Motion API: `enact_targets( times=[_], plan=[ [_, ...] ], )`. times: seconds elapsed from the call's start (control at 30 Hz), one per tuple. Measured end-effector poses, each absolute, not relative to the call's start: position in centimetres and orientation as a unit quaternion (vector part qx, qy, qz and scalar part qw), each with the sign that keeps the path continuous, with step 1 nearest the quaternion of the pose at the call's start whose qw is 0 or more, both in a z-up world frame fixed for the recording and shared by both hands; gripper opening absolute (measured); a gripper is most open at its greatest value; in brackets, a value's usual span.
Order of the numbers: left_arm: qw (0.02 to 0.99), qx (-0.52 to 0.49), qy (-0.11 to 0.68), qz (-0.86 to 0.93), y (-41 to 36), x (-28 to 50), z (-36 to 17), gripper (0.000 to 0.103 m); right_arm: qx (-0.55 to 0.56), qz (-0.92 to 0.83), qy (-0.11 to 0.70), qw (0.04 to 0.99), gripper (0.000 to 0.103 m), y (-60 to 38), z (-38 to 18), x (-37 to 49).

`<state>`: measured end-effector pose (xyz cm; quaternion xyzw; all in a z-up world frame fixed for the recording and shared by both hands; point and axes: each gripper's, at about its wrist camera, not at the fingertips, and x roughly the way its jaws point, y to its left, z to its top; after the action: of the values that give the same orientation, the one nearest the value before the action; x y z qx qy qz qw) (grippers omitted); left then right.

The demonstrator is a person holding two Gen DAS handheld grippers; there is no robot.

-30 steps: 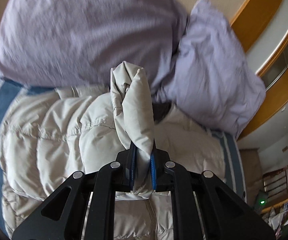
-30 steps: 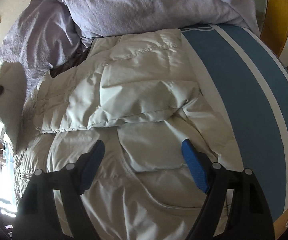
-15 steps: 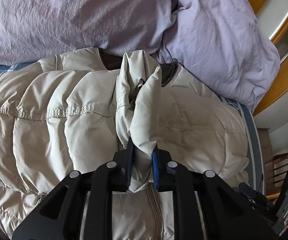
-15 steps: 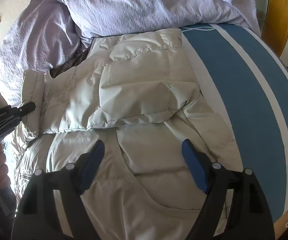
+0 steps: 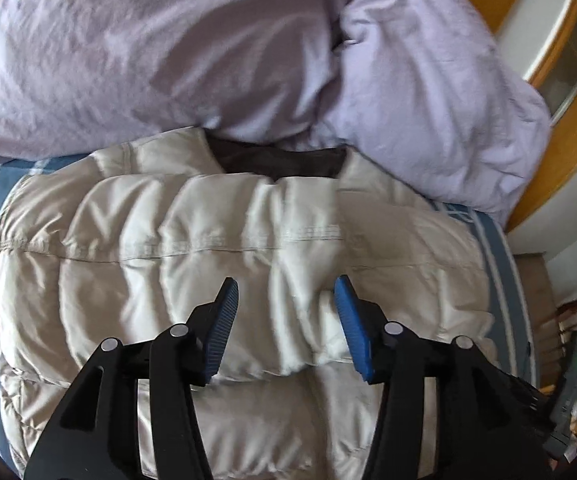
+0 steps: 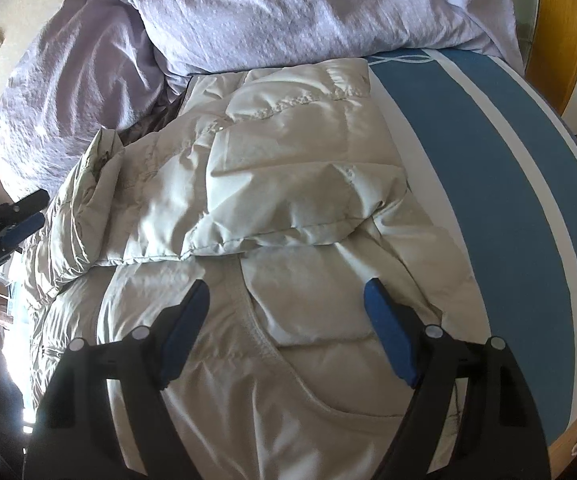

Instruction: Fold large clothes

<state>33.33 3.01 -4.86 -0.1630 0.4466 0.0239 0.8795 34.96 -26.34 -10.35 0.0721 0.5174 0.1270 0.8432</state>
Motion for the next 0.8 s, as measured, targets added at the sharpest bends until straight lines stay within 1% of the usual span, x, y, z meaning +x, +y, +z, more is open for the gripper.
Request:
enact_targets(
  times=[0.17,0.43,0.67,0.8],
  plan=[
    [0.872,-0.148,0.464,0.054,3.6,34.0,-7.1,0.051,0.068,0.125,0.518,0.843,0.08,-26.3,-10.5,34.8],
    [0.865,-0.115,0.484,0.07,2.3,35.2,-10.3,0.052,0.057,0.123,0.518,0.844,0.08,-26.0,-10.7,34.9],
    [0.864,-0.101,0.487,0.072,1.9,35.8,-11.4,0.053,0.04,0.121,0.519,0.845,0.085,-25.4,-11.3,34.9],
    [0.866,-0.087,0.487,0.075,1.6,35.9,-11.4,0.053,0.032,0.12,0.519,0.846,0.086,-25.2,-11.4,34.9]
  ],
)
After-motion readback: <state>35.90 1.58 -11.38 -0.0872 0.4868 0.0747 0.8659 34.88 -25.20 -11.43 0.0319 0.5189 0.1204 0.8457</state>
